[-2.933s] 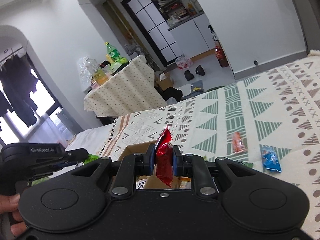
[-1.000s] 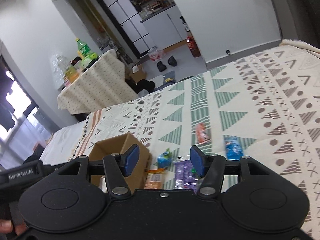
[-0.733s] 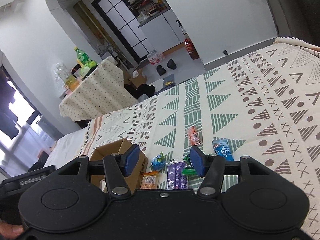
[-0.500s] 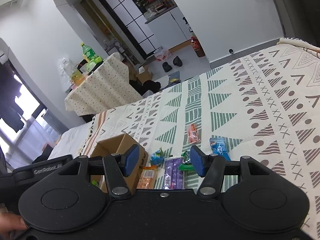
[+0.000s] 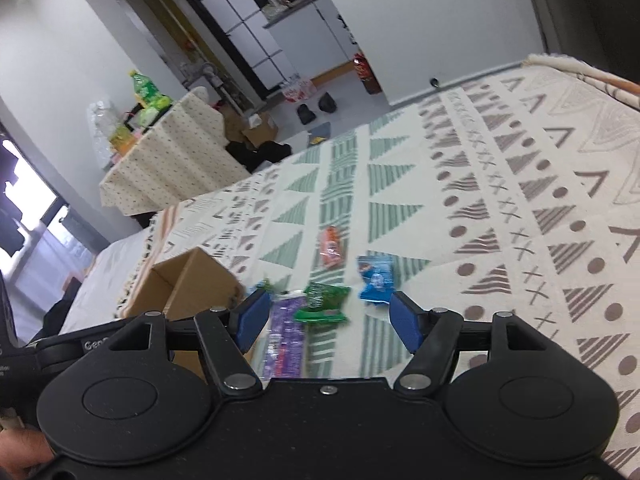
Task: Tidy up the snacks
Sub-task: 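Move the left tool to the purple bar while the right tool approaches the blue candy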
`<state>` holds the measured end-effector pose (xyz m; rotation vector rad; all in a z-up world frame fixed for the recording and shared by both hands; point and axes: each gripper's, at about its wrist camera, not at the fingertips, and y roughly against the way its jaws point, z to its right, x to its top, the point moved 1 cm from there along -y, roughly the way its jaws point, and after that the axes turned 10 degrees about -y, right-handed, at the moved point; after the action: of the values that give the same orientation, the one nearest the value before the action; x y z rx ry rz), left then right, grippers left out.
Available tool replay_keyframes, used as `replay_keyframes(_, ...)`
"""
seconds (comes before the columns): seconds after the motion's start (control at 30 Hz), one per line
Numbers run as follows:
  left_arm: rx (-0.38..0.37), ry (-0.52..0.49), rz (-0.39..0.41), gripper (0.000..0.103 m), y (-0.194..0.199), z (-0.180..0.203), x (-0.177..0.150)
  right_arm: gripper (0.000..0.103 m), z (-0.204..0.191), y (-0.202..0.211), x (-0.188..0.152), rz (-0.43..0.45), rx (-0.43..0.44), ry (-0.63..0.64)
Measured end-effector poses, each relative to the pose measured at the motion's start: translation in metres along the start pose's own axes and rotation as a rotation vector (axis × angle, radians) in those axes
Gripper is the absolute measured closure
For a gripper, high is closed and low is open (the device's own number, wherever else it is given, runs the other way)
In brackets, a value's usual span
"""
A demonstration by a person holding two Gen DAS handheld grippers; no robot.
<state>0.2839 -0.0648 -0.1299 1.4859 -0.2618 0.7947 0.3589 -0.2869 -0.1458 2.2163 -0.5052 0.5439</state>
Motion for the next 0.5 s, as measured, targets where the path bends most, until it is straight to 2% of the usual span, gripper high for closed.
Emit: replay_keyframes(0.5,-0.044,0.003,-0.107,0.024,-0.065,0.012,-0.006,0.037,0.018,-0.046,0.001,-0.056,-0.058,-0.033)
